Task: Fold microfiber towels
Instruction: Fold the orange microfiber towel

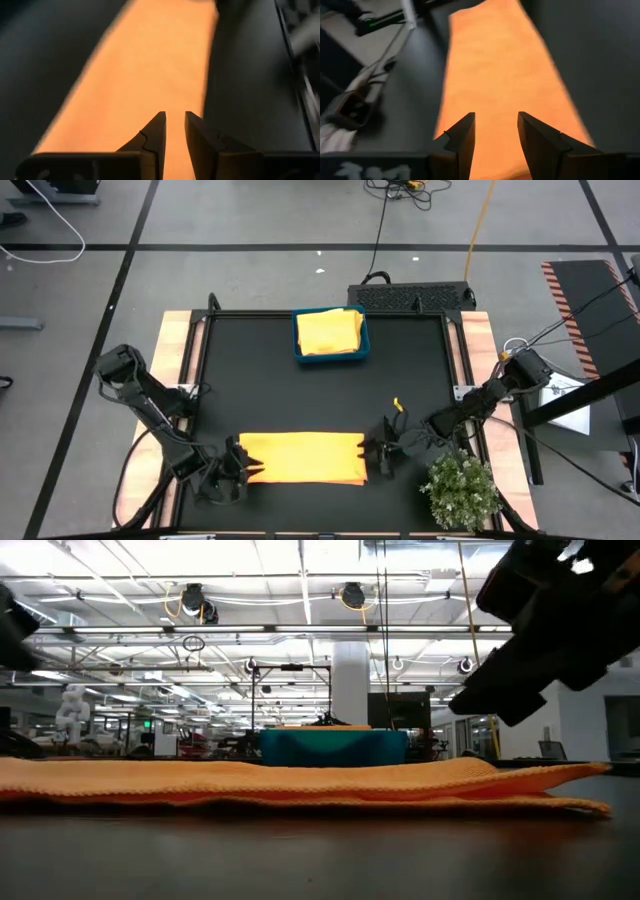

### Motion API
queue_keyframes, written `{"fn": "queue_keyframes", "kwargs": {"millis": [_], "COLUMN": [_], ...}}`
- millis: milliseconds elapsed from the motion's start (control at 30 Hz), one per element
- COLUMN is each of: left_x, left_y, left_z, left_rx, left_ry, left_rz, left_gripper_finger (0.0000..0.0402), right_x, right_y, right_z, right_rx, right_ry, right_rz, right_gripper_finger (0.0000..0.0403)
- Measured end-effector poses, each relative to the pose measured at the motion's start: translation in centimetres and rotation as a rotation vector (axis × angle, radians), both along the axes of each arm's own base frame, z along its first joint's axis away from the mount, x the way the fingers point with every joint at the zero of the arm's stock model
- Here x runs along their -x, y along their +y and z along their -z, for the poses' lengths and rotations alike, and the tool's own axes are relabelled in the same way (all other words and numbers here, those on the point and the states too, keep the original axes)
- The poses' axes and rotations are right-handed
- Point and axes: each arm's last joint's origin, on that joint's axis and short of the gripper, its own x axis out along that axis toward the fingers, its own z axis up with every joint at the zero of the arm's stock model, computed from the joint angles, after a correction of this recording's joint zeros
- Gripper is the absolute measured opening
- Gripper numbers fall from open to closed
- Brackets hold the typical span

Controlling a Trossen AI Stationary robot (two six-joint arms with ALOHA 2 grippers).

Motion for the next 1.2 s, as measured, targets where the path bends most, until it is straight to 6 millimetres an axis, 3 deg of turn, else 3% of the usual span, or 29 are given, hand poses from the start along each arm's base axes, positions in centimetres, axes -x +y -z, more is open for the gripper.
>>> {"fn": "queue_keyframes", "kwargs": {"millis": [167, 400, 700, 1200], "left_x": [-1.3, -3.1, -4.8, -5.1], "left_y": [-0.5, -2.0, -3.2, -3.3], "left_z": [0.8, 2.4, 5.1, 5.1], "left_rx": [-0.025, 0.042, -0.04, -0.01], "left_ry": [-0.159, -0.249, -0.303, -0.321], "left_rz": [-0.122, -0.117, -0.026, -0.036], "left_gripper_finger": [0.0072, 0.0072, 0.0072, 0.0072], "right_x": [-0.3, -0.4, 0.1, 0.1], "right_y": [-0.6, -0.9, -0.3, -0.8], "right_z": [-0.1, -0.1, 0.2, 0.3], "right_rx": [0.066, 0.096, 0.142, 0.212], "right_ry": [-0.031, -0.038, -0.033, -0.032], "right_rz": [0.094, 0.116, 0.154, 0.204], "right_gripper_finger": [0.0141, 0.0141, 0.0141, 0.0141]}}
